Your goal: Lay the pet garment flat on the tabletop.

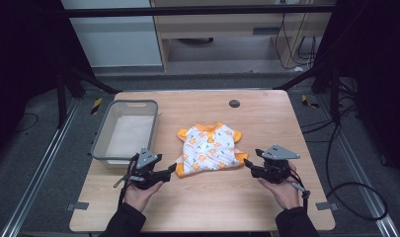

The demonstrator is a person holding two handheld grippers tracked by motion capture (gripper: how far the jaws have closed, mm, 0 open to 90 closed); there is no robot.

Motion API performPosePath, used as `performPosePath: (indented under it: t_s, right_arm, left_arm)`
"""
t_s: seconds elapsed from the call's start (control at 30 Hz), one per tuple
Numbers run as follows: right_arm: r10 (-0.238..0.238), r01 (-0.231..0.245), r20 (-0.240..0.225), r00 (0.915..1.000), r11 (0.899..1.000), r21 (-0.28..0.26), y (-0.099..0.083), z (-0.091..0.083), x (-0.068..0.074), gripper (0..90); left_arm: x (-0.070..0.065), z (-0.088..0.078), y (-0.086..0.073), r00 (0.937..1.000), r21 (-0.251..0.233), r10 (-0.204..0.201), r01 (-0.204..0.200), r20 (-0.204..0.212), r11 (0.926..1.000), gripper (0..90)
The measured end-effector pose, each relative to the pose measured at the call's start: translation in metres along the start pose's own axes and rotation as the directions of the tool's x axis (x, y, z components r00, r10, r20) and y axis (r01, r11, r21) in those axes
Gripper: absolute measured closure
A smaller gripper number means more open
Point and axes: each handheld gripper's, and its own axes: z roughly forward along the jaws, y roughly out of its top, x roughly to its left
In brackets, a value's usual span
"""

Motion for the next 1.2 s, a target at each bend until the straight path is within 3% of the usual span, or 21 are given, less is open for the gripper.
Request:
performPosePath:
  t_s: [0.17, 0.33, 0.6, 0.77, 0.87, 1.03, 1.13, 1.2]
  right_arm:
    - [0.005, -0.002, -0.036, 0.9993, 0.998, 0.058, -0.009, 0.018, 0.005, 43.6]
    - [-0.033, 0.039, -0.060, 0.9976, 0.994, 0.100, -0.015, 0.034, 0.011, 44.7]
    - [-0.047, 0.058, -0.077, 0.9959, 0.989, 0.137, -0.019, 0.051, 0.013, 50.9]
    - [-0.061, 0.074, -0.086, 0.9944, 0.986, 0.148, -0.020, 0.056, 0.014, 56.5]
    - [-0.076, 0.089, -0.085, 0.9935, 0.983, 0.163, -0.021, 0.058, 0.016, 65.5]
    - [-0.057, 0.078, -0.110, 0.9923, 0.977, 0.199, -0.020, 0.060, 0.018, 79.8]
    - [-0.051, 0.077, -0.127, 0.9905, 0.976, 0.205, -0.018, 0.058, 0.020, 82.5]
    - [-0.041, 0.067, -0.138, 0.9896, 0.980, 0.189, -0.014, 0.054, 0.021, 83.1]
  left_arm:
    - [-0.007, 0.012, -0.004, 0.9990, 0.037, 0.043, -0.043, 0.006, 0.9984, 33.3]
    - [-0.011, 0.025, -0.007, 0.9986, 0.072, 0.053, -0.053, 0.007, 0.9960, 33.9]
    - [-0.016, 0.045, -0.013, 0.9946, 0.139, 0.103, -0.104, 0.011, 0.9848, 39.5]
    - [-0.023, 0.053, -0.016, 0.9924, 0.169, 0.117, -0.122, 0.039, 0.9780, 48.0]
    - [-0.027, 0.056, -0.017, 0.9913, 0.191, 0.125, -0.130, 0.040, 0.9729, 58.3]
    - [-0.029, 0.058, -0.017, 0.9922, 0.203, 0.110, -0.119, 0.059, 0.9718, 76.6]
    - [-0.029, 0.057, -0.015, 0.9934, 0.207, 0.097, -0.108, 0.061, 0.9723, 80.7]
    - [-0.028, 0.052, -0.012, 0.9937, 0.189, 0.084, -0.097, 0.074, 0.9771, 81.9]
